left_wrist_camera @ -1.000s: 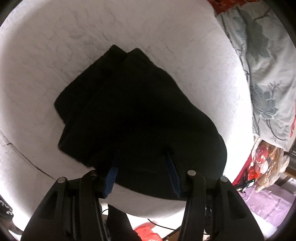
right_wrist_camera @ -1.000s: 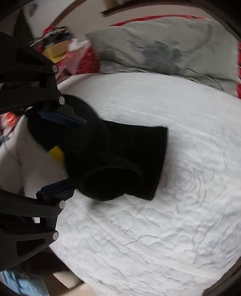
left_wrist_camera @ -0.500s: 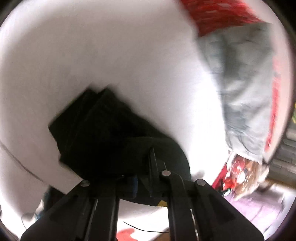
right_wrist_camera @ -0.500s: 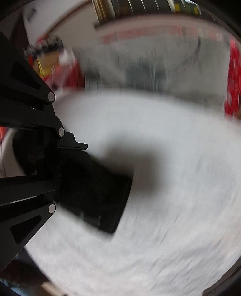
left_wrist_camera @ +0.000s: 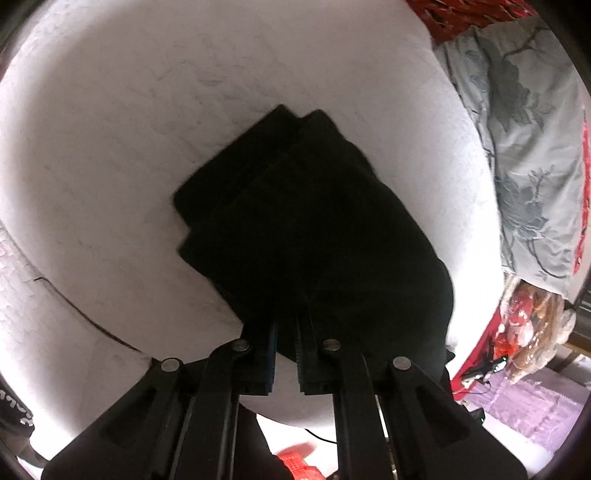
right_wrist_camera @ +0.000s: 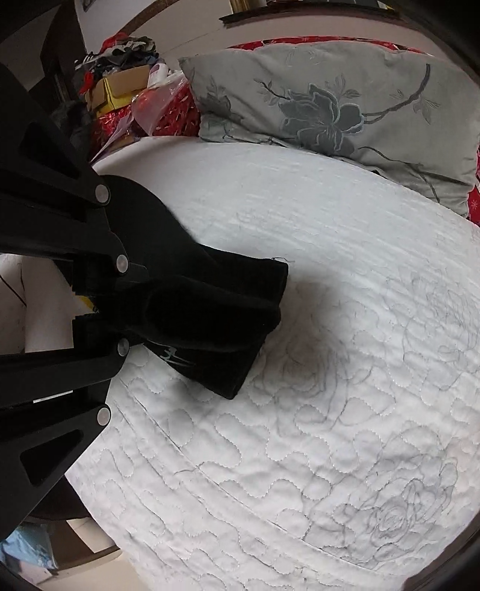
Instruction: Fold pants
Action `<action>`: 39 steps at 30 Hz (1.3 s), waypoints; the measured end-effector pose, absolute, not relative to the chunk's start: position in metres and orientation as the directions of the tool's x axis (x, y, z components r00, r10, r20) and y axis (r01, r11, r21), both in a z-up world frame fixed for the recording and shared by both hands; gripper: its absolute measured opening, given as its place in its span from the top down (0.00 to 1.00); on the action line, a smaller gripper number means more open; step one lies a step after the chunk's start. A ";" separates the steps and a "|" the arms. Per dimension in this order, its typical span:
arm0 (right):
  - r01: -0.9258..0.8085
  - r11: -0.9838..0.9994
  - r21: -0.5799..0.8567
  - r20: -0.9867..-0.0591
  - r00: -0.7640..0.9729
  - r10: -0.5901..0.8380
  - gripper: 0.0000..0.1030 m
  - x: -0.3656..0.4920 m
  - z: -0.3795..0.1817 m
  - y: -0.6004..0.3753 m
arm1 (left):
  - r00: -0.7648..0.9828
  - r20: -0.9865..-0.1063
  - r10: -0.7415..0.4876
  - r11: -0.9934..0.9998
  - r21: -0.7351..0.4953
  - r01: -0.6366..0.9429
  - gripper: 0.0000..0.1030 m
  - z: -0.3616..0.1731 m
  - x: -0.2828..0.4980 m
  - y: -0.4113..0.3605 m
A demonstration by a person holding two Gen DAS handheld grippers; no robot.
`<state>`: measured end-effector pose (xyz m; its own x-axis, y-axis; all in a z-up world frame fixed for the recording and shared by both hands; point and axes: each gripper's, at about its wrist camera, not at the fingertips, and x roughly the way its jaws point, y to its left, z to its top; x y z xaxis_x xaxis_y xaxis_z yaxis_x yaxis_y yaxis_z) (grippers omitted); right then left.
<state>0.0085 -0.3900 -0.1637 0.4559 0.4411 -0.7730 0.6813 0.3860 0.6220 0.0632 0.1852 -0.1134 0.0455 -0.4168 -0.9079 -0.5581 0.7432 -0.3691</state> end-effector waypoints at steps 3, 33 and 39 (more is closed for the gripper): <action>0.669 0.392 0.632 -0.765 0.457 0.453 0.91 0.012 -0.162 -0.387 | 0.053 -0.909 -0.414 0.757 -0.376 -0.534 0.92 -0.109 0.072 0.173; 0.534 0.488 0.690 -0.723 0.471 0.506 0.95 0.042 -0.127 -0.374 | 0.188 -0.872 -0.453 0.680 -0.474 -0.559 0.94 -0.062 0.087 0.178; 0.634 0.492 0.596 -0.796 0.390 0.462 0.94 0.017 -0.166 -0.381 | 0.020 -0.908 -0.419 0.722 -0.346 -0.600 0.94 -0.123 0.054 0.176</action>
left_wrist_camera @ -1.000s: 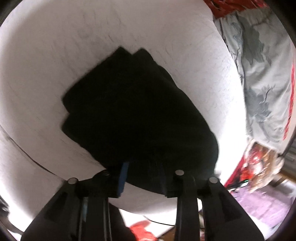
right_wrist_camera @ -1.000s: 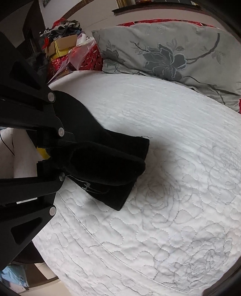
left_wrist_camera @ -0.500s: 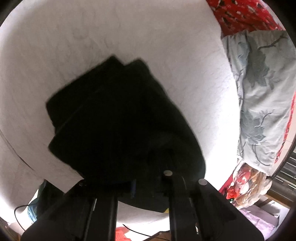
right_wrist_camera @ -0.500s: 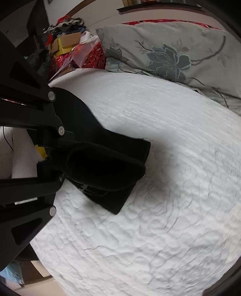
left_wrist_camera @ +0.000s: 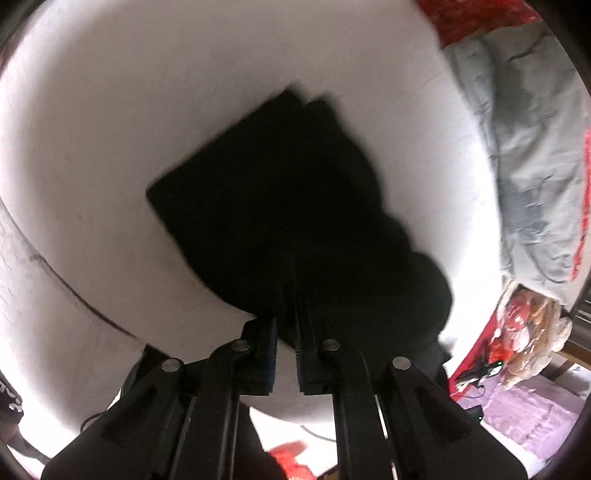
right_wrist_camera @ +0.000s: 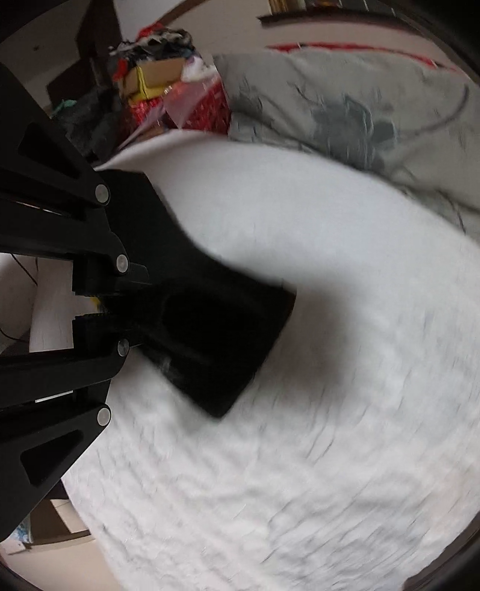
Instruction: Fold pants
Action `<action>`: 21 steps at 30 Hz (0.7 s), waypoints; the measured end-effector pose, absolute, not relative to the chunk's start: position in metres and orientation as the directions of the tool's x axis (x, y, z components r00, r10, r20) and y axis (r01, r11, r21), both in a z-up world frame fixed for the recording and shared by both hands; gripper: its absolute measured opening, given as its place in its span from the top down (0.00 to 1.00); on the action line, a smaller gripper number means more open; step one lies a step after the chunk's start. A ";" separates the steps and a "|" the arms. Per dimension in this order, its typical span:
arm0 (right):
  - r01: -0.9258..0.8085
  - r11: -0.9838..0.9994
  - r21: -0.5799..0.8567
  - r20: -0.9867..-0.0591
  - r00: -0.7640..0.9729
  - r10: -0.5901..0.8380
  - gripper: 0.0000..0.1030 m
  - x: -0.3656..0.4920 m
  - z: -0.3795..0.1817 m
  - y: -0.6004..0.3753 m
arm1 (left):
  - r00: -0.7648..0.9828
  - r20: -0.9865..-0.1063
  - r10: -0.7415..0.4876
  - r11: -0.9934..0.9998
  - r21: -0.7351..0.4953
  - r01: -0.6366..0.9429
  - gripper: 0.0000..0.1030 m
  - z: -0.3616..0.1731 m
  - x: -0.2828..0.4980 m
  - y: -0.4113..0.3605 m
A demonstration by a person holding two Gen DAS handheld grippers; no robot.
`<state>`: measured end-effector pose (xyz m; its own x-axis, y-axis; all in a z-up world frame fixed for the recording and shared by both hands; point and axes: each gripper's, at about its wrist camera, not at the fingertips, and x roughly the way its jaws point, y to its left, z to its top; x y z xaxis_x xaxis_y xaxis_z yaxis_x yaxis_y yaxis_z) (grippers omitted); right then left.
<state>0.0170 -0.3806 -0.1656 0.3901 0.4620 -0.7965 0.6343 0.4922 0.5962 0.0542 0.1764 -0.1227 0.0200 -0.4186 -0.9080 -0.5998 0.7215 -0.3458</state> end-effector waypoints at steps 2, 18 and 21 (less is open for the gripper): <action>0.640 0.512 0.573 -0.814 0.372 0.446 0.93 0.014 -0.169 -0.383 | 0.000 -0.914 -0.405 0.737 -0.326 -0.592 0.94 -0.131 0.050 0.175; 0.521 0.694 0.497 -0.864 0.369 0.341 0.57 0.020 -0.113 -0.410 | 0.049 -0.964 -0.260 0.950 -0.264 -0.166 0.58 -0.043 0.114 0.182; 0.481 0.740 0.471 -0.878 0.338 0.339 0.57 0.040 -0.125 -0.399 | 0.013 -0.973 -0.231 0.961 -0.231 -0.154 0.58 -0.066 0.140 0.185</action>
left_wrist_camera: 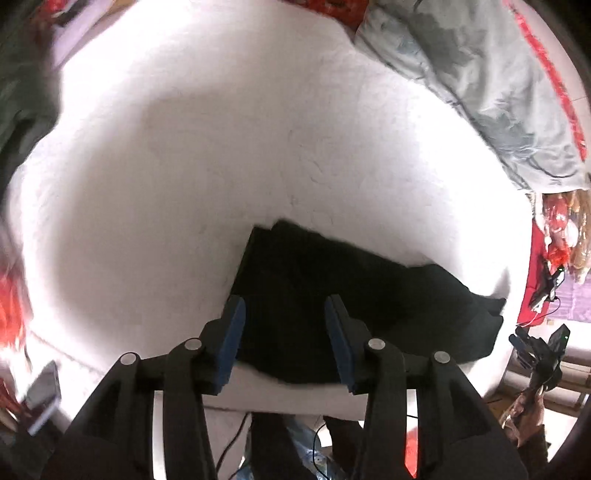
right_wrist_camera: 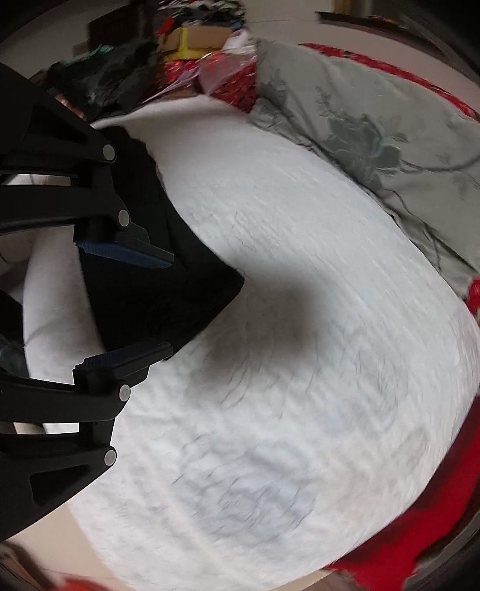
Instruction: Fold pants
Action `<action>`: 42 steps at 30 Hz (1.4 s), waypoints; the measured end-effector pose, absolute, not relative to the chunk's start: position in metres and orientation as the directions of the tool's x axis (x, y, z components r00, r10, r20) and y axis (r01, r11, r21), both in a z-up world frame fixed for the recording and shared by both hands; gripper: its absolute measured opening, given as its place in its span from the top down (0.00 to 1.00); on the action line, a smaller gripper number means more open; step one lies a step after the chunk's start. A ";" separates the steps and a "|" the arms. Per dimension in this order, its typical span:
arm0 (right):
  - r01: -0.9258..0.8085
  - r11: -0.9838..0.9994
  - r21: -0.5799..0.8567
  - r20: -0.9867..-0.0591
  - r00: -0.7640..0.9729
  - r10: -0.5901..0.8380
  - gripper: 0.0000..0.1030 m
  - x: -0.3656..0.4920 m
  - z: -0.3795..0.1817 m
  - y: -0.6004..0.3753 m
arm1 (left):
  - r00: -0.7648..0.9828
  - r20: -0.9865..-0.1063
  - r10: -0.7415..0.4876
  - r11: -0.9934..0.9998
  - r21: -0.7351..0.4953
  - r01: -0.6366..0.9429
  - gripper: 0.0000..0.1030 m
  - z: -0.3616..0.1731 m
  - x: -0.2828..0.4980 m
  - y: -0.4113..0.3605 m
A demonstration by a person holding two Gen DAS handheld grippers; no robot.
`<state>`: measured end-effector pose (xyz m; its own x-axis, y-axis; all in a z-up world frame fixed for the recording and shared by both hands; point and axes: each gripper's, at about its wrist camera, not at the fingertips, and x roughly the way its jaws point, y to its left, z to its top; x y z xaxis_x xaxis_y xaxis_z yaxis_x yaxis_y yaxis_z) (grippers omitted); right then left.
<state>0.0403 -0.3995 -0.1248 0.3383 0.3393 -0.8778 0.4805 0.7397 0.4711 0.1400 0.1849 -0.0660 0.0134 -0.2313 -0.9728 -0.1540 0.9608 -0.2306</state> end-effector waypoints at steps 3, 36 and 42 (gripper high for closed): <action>0.458 0.767 0.450 -0.888 0.317 0.332 0.57 0.048 -0.134 -0.396 | -0.058 -0.969 -0.241 0.963 -0.231 -0.136 0.58 -0.087 0.162 0.177; 0.384 0.891 0.242 -0.959 0.232 0.160 0.90 0.103 -0.146 -0.353 | -0.007 -0.973 -0.230 0.936 -0.219 -0.276 0.95 -0.094 0.136 0.199; 0.350 0.913 0.212 -0.965 0.220 0.140 0.89 0.099 -0.144 -0.356 | -0.031 -0.980 -0.194 0.939 -0.177 -0.296 0.94 -0.096 0.138 0.205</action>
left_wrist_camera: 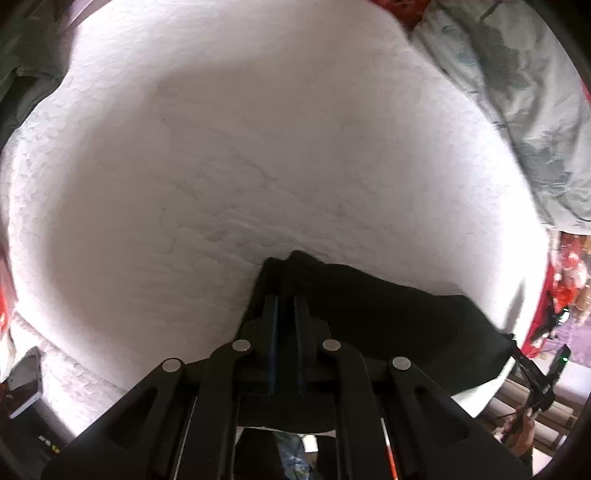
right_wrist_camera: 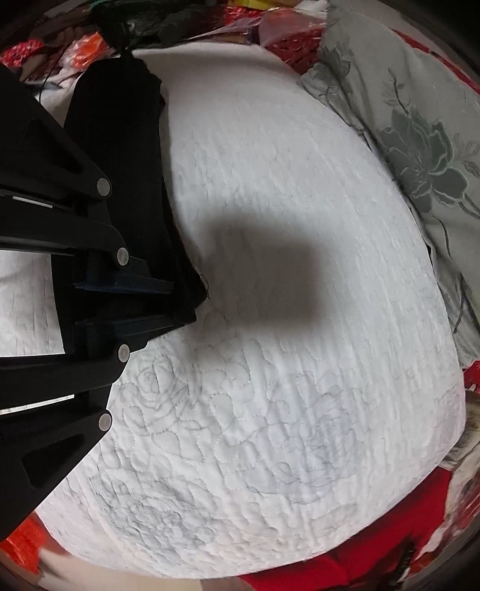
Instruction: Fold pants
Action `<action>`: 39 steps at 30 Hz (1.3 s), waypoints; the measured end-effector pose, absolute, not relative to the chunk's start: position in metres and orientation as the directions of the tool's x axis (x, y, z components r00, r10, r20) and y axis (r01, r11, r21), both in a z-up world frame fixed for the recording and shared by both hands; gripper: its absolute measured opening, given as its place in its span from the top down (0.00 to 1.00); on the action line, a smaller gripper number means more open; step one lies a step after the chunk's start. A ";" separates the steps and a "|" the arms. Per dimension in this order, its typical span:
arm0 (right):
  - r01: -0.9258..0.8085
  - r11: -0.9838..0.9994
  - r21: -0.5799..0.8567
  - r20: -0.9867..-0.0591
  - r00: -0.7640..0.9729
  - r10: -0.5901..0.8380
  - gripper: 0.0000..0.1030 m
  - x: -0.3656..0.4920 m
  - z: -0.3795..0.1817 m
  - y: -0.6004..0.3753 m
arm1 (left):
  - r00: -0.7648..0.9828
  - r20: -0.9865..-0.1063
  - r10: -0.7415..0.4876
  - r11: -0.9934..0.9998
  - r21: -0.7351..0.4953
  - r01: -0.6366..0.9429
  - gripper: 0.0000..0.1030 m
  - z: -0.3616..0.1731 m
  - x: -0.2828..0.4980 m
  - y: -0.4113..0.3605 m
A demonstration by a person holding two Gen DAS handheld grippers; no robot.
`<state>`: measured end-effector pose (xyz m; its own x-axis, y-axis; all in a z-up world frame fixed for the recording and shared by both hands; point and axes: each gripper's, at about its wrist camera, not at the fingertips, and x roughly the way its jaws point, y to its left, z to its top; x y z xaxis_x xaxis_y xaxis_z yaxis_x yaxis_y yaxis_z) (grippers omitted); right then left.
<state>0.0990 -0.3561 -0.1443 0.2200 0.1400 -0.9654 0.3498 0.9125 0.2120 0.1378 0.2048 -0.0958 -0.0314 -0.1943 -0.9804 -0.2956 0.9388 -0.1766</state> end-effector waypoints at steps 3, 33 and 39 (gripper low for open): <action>0.372 0.900 0.226 -0.964 0.219 0.151 0.84 0.101 -0.147 -0.357 | -0.019 -0.980 -0.196 0.937 -0.181 -0.299 0.94 -0.091 0.137 0.204; 0.103 0.812 0.575 -0.698 0.580 0.421 0.61 0.064 -0.158 -0.398 | 0.302 -0.729 -0.614 0.759 -0.650 -0.026 0.76 -0.059 0.068 0.065; 0.164 0.807 0.567 -0.709 0.596 0.378 0.53 0.009 -0.150 -0.395 | 0.222 -0.759 -0.613 0.778 -0.628 0.002 0.76 -0.059 0.012 0.005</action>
